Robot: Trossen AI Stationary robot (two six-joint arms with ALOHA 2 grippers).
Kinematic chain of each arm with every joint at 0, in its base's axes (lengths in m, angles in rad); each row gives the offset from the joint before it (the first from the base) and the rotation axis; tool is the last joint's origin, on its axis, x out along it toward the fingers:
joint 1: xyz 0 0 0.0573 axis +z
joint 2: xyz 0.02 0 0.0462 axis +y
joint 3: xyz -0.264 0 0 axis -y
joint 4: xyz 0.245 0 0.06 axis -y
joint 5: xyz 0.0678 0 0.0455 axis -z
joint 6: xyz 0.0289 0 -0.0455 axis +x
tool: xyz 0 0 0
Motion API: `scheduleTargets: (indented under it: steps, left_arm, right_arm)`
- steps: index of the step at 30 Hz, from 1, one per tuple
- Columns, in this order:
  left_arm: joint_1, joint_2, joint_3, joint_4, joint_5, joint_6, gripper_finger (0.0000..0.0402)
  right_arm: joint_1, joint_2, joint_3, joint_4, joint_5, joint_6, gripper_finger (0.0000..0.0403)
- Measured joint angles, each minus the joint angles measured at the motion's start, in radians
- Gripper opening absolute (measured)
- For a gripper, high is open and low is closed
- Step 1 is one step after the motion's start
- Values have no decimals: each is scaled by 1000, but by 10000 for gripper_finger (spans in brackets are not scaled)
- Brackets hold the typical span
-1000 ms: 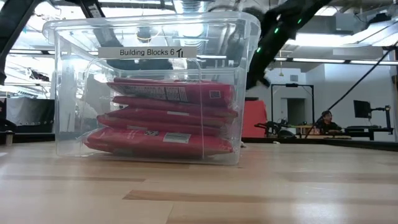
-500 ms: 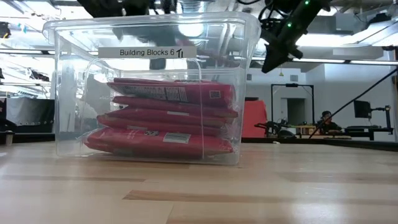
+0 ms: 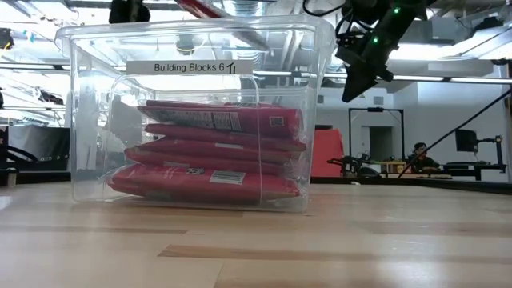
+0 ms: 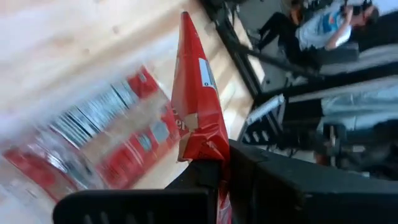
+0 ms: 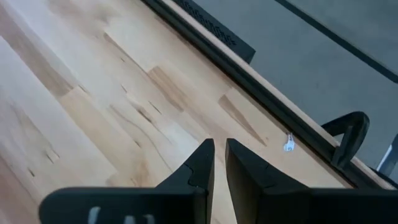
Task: Sort popcorn bags into baskets
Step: Put the red popcorn bag into the container
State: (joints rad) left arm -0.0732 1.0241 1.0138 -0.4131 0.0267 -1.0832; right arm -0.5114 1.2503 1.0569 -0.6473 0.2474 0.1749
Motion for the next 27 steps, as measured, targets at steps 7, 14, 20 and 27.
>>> scheduleTargets:
  steps: [7,14,20,27]
  left_arm:
    - [-72,98,-23,3,-11,-29,0]
    - [-15,175,-53,13,46,8,0]
    - [22,204,-53,14,38,26,21]
    - [61,206,-53,1,33,79,128]
  right_arm:
    - [0,0,0,0,0,0,66]
    - [0,0,0,-5,-1,0,66]
    - [0,0,0,-14,-2,0,66]
    - [0,0,0,-44,-2,0,66]
